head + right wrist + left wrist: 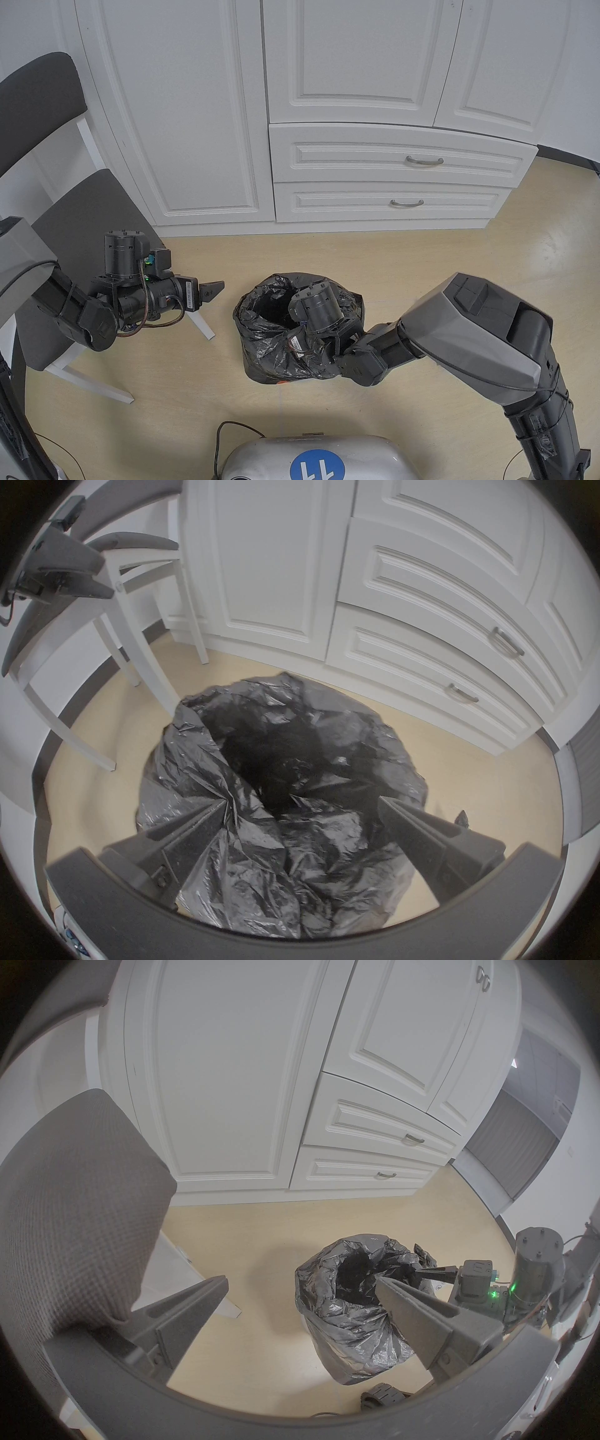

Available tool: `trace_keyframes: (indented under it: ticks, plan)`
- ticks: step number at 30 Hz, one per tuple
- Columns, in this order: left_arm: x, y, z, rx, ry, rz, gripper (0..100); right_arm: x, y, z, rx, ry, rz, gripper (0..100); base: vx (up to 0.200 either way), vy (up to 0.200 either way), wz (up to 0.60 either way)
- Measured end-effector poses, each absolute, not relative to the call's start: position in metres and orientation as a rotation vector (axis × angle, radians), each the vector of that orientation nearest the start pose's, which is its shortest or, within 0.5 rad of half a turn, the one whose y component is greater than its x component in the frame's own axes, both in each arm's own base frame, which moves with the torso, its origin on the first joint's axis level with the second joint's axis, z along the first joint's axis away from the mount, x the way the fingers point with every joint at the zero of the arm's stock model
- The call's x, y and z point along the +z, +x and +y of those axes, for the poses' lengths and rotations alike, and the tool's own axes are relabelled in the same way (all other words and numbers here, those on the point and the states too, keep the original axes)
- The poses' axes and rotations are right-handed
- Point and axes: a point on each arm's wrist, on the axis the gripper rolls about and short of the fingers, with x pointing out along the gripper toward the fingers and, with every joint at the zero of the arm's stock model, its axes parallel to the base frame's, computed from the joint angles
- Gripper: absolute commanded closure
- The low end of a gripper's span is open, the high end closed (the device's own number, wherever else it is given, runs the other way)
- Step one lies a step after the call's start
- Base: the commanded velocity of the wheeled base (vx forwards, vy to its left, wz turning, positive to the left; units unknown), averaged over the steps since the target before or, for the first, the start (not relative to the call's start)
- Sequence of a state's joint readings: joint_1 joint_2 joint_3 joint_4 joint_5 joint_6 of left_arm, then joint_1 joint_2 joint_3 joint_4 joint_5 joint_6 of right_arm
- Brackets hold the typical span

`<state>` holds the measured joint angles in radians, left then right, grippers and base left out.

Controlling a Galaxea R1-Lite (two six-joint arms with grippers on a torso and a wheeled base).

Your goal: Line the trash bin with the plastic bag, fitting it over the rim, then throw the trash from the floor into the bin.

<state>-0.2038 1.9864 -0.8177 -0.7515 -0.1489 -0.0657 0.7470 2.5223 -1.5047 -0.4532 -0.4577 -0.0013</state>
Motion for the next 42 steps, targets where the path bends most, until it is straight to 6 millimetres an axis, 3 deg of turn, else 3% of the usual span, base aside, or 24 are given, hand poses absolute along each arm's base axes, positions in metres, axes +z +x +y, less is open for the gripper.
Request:
trace_keyframes:
  ticks: [5, 9, 18, 23, 30, 38, 42]
  plan:
    - [0.101, 0.345, -0.075, -0.333, -0.052, 0.431, 0, 0.011, 0.382, 0.314, 0.243, -0.299, 0.450, 0, 0.000, 0.000, 0.00]
    - [0.101, 0.345, -0.075, -0.333, -0.052, 0.432, 0, 0.012, 0.380, 0.317, 0.251, -0.290, 0.449, 0, 0.000, 0.000, 0.00]
    - [0.100, 0.345, -0.075, -0.333, -0.051, 0.434, 0, 0.032, 0.341, 0.327, 0.342, -0.335, 0.497, 0, 0.000, 0.000, 0.00]
    - [0.100, 0.344, -0.075, -0.333, -0.051, 0.435, 0, 0.046, 0.329, 0.328, 0.491, -0.341, 0.587, 0, 0.000, 0.000, 0.00]
    - [0.099, 0.344, -0.075, -0.334, -0.049, 0.437, 0, 0.056, 0.350, 0.313, 0.613, -0.305, 0.631, 0, 0.000, 0.000, 0.00]
    - [0.099, 0.344, -0.075, -0.334, -0.049, 0.439, 0, 0.031, 0.387, 0.294, 0.556, -0.301, 0.654, 0, 0.000, 0.000, 0.00]
    - [0.098, 0.344, -0.075, -0.335, -0.049, 0.440, 0, 0.023, 0.391, 0.294, 0.553, -0.296, 0.661, 0, 0.000, 0.000, 0.00]
